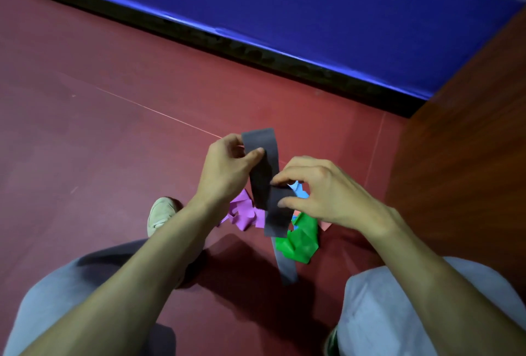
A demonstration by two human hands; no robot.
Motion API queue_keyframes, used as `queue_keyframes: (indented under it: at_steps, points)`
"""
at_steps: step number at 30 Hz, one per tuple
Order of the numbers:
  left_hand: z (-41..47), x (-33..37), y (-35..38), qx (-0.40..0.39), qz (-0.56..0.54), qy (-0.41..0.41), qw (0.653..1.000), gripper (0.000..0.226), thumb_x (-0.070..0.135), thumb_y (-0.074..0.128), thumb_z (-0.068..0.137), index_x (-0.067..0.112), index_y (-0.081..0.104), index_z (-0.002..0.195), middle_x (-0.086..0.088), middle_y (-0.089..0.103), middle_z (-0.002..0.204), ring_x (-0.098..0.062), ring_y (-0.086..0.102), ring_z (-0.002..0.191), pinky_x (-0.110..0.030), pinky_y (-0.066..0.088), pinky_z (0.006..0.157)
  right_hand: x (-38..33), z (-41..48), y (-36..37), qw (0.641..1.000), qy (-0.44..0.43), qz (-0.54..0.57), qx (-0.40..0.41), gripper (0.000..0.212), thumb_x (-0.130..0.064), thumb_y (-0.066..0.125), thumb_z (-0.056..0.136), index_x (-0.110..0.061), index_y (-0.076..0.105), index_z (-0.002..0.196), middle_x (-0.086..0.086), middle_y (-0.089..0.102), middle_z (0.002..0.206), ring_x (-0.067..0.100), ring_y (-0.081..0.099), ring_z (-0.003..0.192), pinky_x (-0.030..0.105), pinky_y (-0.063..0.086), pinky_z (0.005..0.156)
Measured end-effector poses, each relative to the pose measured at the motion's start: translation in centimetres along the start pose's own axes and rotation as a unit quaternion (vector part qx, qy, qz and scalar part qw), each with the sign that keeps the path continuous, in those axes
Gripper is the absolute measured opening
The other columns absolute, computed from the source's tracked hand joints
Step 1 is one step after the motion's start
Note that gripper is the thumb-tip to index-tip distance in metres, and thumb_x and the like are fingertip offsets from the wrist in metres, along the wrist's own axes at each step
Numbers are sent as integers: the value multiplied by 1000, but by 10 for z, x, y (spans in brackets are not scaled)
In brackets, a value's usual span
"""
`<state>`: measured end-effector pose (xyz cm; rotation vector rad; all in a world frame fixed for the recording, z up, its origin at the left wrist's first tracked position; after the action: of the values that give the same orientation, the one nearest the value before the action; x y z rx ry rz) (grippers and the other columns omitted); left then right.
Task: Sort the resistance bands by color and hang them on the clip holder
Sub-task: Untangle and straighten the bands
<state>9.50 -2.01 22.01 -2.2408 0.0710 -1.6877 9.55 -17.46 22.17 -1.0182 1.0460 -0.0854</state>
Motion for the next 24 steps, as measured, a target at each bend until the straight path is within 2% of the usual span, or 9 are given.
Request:
queue_keyframes:
  at_steps: [2, 5, 8, 11, 13, 16, 18, 21, 24]
  points:
    - [1, 3, 0, -1, 32, 24, 999, 4, 4, 65, 86, 7, 66, 87, -1, 68, 74, 3, 56, 56, -16, 45, 56, 5, 1, -8, 999, 8, 25, 31, 25, -32, 75, 75, -18, 73, 96, -5, 65, 90, 9, 60, 82, 30, 50, 77]
    - [1, 6, -3, -3, 72, 41, 997, 8, 9, 67, 86, 5, 67, 93, -4, 72, 81, -4, 60, 64, -24, 49, 62, 10, 3, -25, 987, 41, 66, 140, 22, -36, 67, 82, -17, 69, 92, -5, 63, 87, 8, 59, 76, 21, 48, 71]
    - [-2, 9, -1, -43, 117, 65, 990, 3, 13, 65, 88, 14, 68, 90, 0, 73, 83, -1, 62, 67, -16, 48, 61, 16, 5, -29, 964, 98, 131, 208, 26, -38, 62, 84, -21, 65, 104, -7, 62, 93, 7, 58, 78, 13, 43, 68]
    - [-5, 10, 2, -71, 151, 78, 983, 7, 18, 64, 90, 12, 67, 87, -3, 72, 81, -7, 63, 68, -23, 51, 64, 16, 9, -23, 961, 115, 149, 201, 28, -30, 63, 86, -21, 66, 112, -9, 63, 94, 6, 58, 79, 10, 41, 68]
    - [-4, 9, 3, -77, 177, 83, 978, 15, 22, 64, 90, 7, 66, 86, -9, 70, 79, -16, 62, 69, -38, 51, 66, 14, 11, -21, 967, 100, 127, 198, 21, -27, 63, 85, -18, 71, 103, -4, 67, 89, 8, 60, 77, 11, 41, 67]
    - [-5, 9, 3, -100, 162, 83, 978, 18, 25, 64, 89, 8, 67, 89, -5, 72, 81, -17, 68, 75, -42, 54, 71, 13, 13, -22, 966, 96, 119, 207, 9, -22, 65, 83, -17, 72, 87, -6, 68, 80, 9, 59, 70, 16, 44, 63]
    - [-6, 10, 3, -114, 162, 86, 976, 35, 40, 62, 84, 6, 66, 90, -10, 71, 83, -29, 67, 83, -49, 53, 74, 12, 13, -24, 963, 97, 127, 215, 5, -20, 66, 81, -20, 71, 83, -8, 67, 78, 11, 60, 69, 21, 47, 63]
    - [-8, 13, 4, -137, 167, 91, 972, 62, 59, 52, 74, 1, 62, 93, -20, 67, 90, -32, 64, 81, -54, 51, 76, 8, 12, -26, 959, 96, 144, 222, 11, -18, 67, 80, -29, 67, 80, -9, 68, 79, 15, 63, 72, 26, 49, 67]
    - [-9, 16, 3, -126, 121, 89, 981, 37, 40, 61, 86, 4, 67, 90, -15, 70, 83, -15, 59, 69, -46, 54, 74, 11, 13, -24, 946, 118, 216, 213, 11, -20, 65, 82, -31, 66, 83, -12, 69, 80, 5, 63, 73, 21, 50, 71]
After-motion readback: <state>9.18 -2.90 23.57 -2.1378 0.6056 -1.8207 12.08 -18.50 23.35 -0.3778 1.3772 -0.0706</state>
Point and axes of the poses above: each hand's wrist, its own z-axis towards the middle knuckle, its own y-axis out of the palm, x = y × z, the point moved 6 cm from there along z, towards the middle knuckle
